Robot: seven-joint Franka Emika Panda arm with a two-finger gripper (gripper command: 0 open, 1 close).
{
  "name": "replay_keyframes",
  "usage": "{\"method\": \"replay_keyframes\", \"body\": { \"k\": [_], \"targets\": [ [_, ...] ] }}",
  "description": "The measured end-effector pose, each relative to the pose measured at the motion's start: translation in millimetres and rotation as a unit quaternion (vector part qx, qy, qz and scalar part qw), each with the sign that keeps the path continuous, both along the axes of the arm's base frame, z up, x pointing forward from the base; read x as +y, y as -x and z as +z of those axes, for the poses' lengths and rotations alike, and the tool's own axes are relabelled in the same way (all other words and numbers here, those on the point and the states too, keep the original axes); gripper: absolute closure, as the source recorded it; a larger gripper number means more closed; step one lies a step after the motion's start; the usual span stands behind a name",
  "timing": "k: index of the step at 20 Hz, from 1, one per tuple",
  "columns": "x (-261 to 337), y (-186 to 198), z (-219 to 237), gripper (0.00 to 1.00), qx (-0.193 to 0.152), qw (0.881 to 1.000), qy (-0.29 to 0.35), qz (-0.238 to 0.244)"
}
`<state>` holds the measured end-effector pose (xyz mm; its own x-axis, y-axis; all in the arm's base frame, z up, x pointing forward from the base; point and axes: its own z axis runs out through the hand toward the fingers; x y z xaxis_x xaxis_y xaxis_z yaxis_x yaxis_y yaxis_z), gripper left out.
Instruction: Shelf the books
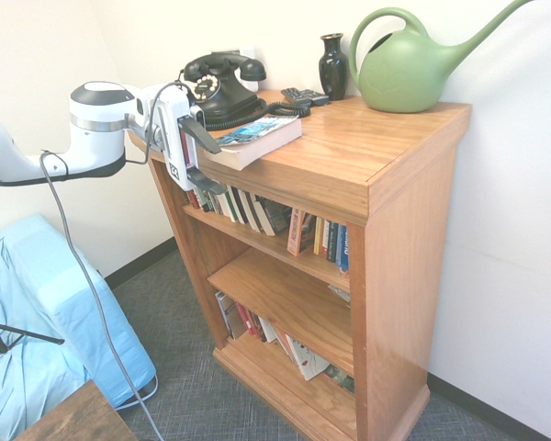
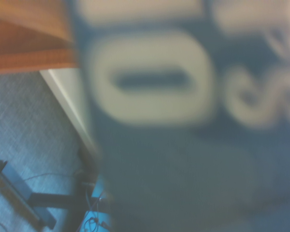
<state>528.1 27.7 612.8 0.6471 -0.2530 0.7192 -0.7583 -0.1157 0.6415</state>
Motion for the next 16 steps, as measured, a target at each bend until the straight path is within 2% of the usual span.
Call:
{"method": "replay_keyframes", "body": {
  "k": [5, 16],
  "targets": [
    [15.7, -12.2, -5.5, 0.0, -0.001, 1.0, 0.02, 0.013],
    [5.2, -40.6, 0.1, 0.0, -0.016, 0.999, 0.044, 0.009]
  ]
}}
